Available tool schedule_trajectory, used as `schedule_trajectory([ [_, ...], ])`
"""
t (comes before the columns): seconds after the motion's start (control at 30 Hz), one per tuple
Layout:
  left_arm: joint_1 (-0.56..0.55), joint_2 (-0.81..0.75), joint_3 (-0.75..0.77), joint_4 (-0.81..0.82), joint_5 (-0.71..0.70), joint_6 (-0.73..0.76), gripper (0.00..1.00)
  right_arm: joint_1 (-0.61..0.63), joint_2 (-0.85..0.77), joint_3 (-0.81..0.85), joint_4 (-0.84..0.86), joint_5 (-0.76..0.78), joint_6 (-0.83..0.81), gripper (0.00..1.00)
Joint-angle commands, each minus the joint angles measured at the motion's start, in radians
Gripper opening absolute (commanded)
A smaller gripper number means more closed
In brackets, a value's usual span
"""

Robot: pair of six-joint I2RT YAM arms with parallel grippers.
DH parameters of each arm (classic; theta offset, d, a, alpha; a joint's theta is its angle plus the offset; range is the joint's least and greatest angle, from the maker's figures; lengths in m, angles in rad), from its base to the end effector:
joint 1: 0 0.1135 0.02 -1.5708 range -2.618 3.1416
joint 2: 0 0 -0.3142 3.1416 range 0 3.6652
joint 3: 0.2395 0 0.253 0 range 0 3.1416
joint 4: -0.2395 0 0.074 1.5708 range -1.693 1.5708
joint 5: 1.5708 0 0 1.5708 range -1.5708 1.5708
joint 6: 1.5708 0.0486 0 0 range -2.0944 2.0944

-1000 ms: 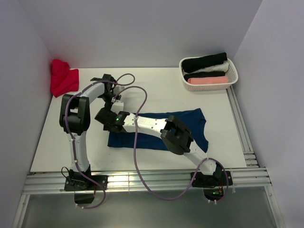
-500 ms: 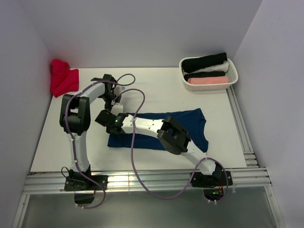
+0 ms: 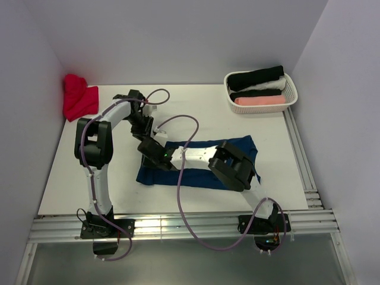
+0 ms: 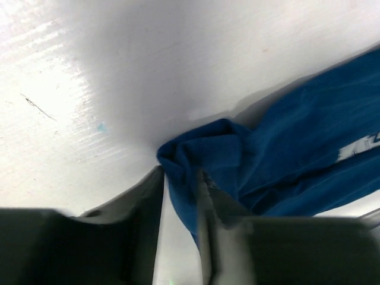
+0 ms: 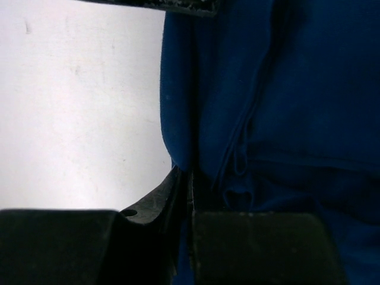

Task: Roll the t-shirts
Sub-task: Roll the tshirt

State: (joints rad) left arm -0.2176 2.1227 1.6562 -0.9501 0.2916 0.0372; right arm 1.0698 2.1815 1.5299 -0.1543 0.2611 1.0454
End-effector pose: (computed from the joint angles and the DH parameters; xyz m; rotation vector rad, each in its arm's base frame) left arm 0.4361 -0.1107 0.2050 0.4123 2.9524 -0.4567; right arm 0.2587 0.4463 0.1823 0.0998 2.4592 0.7029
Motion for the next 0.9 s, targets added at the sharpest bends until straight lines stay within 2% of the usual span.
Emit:
schedule_trajectory([
  [0.0,-0.002,-0.078,0.054,-0.013,0.044,0.024,0.40,-0.027,-0.089,-0.097,0.180,-0.059,0.030,0.00],
  [0.03,0.000,-0.082,0.057,-0.016,0.055,0.033,0.47,-0.031,-0.101,-0.117,0.208,-0.086,0.039,0.00],
  [0.13,0.006,-0.101,0.066,-0.022,0.087,0.049,0.52,-0.045,-0.123,-0.191,0.317,-0.117,0.070,0.00],
  [0.5,0.078,-0.171,0.024,-0.042,0.221,0.101,0.52,-0.079,-0.180,-0.411,0.604,-0.177,0.183,0.00],
  [0.73,0.113,-0.201,-0.050,-0.026,0.281,0.135,0.51,-0.090,-0.203,-0.485,0.714,-0.192,0.217,0.00],
  [0.87,0.122,-0.210,-0.102,-0.012,0.307,0.148,0.50,-0.094,-0.210,-0.487,0.713,-0.188,0.223,0.00],
])
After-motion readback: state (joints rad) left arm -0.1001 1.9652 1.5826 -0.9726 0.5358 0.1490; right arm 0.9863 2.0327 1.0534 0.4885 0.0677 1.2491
